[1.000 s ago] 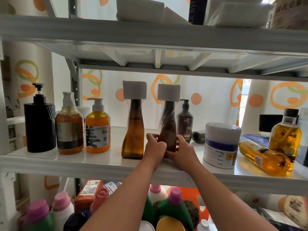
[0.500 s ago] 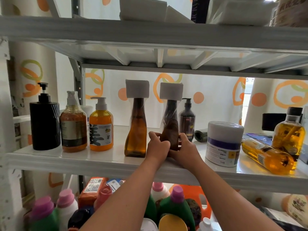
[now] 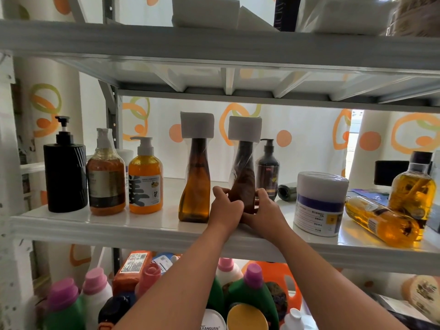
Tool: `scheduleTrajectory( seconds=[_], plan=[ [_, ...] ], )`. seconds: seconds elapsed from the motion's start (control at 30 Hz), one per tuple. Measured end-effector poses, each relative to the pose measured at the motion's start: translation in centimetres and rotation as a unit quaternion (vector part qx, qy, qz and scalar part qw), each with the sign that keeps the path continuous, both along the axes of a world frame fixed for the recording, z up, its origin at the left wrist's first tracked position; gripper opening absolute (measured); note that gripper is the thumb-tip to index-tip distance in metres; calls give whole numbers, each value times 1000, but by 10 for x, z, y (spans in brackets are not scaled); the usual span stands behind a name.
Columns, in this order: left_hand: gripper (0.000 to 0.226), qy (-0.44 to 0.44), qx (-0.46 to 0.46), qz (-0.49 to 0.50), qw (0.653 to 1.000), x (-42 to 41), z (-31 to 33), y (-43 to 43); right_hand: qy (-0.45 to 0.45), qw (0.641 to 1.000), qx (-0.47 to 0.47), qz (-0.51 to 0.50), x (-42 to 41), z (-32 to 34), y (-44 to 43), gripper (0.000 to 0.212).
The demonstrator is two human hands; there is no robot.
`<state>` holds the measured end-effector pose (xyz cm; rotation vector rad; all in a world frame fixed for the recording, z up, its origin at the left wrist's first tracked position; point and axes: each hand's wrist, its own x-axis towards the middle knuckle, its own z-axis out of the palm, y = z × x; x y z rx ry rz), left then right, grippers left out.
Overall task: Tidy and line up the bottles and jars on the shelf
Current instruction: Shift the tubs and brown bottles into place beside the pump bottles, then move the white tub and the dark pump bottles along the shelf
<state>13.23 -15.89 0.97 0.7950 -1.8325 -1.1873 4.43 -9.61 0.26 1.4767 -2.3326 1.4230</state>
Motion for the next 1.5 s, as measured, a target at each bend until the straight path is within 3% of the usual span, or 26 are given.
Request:
scheduleTrajectory(
  seconds=[0.43, 0.63, 1.03, 1.2, 1.5],
  plan=[
    [40, 4, -32, 44, 999, -1, -2, 5, 42, 999, -8, -4, 0, -2, 0, 51],
    [57, -4, -39, 48, 998, 1, -1, 9, 21, 999, -20, 14, 2, -1, 2, 53],
    [47, -8, -95, 110, 989, -4, -6, 14, 19, 999, -25, 20, 6, 1, 6, 49],
    [60, 8, -133, 126, 983, -6, -8, 20, 21, 999, -37, 25, 8, 2, 8, 41],
    [59, 37, -214, 166, 962, -11, -22, 37, 55, 998, -16, 30, 8, 1, 21, 53]
  ],
)
